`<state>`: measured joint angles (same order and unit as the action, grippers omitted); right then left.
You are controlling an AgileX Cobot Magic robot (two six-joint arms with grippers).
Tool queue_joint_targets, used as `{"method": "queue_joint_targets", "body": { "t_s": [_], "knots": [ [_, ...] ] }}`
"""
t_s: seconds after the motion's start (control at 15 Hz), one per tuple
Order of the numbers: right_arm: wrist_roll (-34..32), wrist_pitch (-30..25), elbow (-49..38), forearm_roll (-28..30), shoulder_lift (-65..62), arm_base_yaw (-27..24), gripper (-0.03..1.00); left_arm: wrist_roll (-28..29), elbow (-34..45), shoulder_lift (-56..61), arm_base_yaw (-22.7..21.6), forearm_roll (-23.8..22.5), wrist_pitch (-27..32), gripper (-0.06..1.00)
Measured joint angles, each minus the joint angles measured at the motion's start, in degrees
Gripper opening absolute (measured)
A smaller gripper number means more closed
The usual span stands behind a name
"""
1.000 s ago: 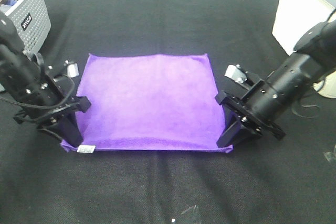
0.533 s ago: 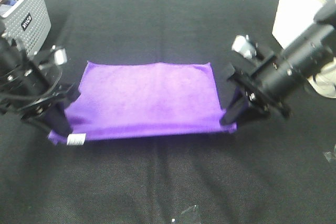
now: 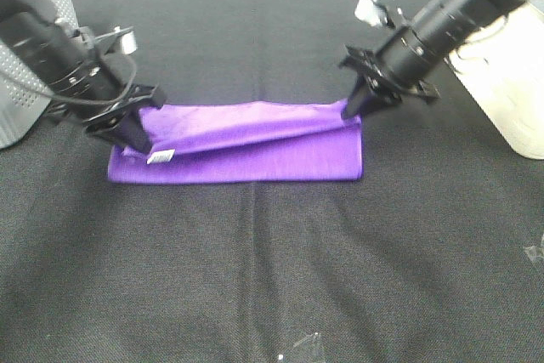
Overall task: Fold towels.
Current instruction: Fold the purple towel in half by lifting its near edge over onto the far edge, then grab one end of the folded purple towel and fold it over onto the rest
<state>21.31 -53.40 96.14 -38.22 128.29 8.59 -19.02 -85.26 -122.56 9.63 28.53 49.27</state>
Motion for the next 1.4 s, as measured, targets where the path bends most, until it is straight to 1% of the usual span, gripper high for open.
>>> {"method": "queue_joint_targets", "body": {
  "t_s": [0.07,0.13,0.2,0.27,0.47,0.67,0.8,1.13,1.2,1.4],
  "knots": [
    [0.0,0.0,0.0,0.0,0.0,0.0,0.01,0.0,0.0,0.0,0.0,0.0,0.0,0.0],
    [-0.4,0.1,3.6,0.2,2.3,-0.1,0.01,0.0,-2.6,-2.1,-0.1,-0.3,-0.5,0.0],
    [-1.6,0.5,8.9,1.0,6.6,-0.1,0.01,0.0,-7.4,-5.6,-0.1,-1.0,-1.0,0.0],
    [-1.6,0.5,8.9,1.0,6.6,-0.1,0.01,0.0,-7.4,-5.6,-0.1,-1.0,-1.0,0.0],
    [-3.3,1.4,12.9,2.2,9.9,-0.1,0.01,0.0,-12.0,-8.0,-0.1,-1.1,-3.4,0.0],
    [-3.4,2.1,13.9,2.3,10.4,-0.1,0.01,0.0,-13.8,-9.2,-0.1,-1.1,-4.8,0.0],
    [-3.6,3.0,13.9,2.3,10.4,-0.1,0.01,0.0,-14.0,-9.3,-0.1,-0.6,-7.0,0.03],
    [-4.4,5.0,13.9,2.3,10.4,-0.1,0.01,0.0,-14.7,-10.6,-0.1,0.1,-10.9,0.13],
    [-4.4,5.6,13.9,2.3,10.4,-0.1,0.01,0.0,-14.7,-10.8,-0.1,0.2,-11.7,0.17],
    [-4.4,6.2,13.9,2.4,10.4,-0.1,0.04,0.0,-14.7,-10.9,-0.1,0.2,-14.6,0.33]
  ]
}}
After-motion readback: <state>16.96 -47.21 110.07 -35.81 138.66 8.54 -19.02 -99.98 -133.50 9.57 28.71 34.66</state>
